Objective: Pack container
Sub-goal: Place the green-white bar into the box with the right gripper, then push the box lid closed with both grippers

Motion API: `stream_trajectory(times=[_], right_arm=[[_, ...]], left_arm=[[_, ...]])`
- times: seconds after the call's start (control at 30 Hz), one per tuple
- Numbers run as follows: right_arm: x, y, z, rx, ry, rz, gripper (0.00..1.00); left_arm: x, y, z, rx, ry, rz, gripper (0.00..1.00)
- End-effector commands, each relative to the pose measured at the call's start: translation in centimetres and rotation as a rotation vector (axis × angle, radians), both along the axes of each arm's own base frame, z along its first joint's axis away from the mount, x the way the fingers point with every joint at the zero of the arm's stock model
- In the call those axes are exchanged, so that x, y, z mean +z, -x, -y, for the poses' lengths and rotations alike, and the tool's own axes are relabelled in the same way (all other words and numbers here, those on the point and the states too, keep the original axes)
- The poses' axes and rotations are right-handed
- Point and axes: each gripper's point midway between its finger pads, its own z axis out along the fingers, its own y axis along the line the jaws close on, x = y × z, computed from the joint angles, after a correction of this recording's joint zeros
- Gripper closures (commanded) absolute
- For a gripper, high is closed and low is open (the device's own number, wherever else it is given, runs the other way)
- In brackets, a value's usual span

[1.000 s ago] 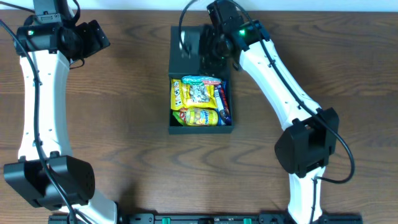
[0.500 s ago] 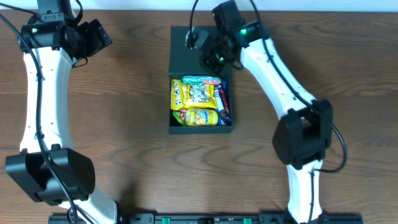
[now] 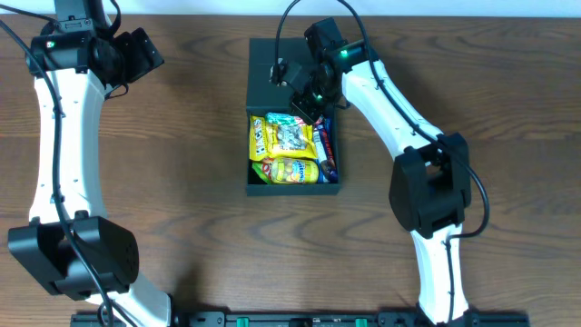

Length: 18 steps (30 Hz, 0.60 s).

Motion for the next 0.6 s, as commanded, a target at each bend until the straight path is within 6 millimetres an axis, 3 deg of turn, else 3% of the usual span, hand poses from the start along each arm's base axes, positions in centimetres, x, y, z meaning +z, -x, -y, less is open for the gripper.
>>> stream_trajectory(times=[0.0,0.1,0.17,0.23,0.37,0.57], right_arm=[[0.5,0.1,-0.6,0.000,-0.028,-0.012,0.99],[3.3,-0.5,-0.7,-0.022,-0.059,0.032,0.99],[5.7,-0.8,0.2,-0.039,-0.075,0.071,0.99],[6.7,-0.9,1.2,-0.057,-0.069,0.079,0.99],[5.1,0.4,4.0,-0.093,0.030,-0.002,0.99],[2.2,1.4,5.5,-0.111,0.115,-0.065,0.99]], left_arm=[[0.0,-0.1,0.1,0.008,0.009,-0.001,0.05],[0.0,-0.1,0.1,0.008,0.009,-0.002,0.05],[0.0,-0.1,0.1,0.008,0.009,-0.002,0.05],[0.0,-0.1,0.1,0.008,0.009,-0.002,0.05],[0.0,-0.1,0.1,0.008,0.009,-0.002,0.05],[0.0,-0.1,0.1,0.008,0.009,-0.002,0.05]])
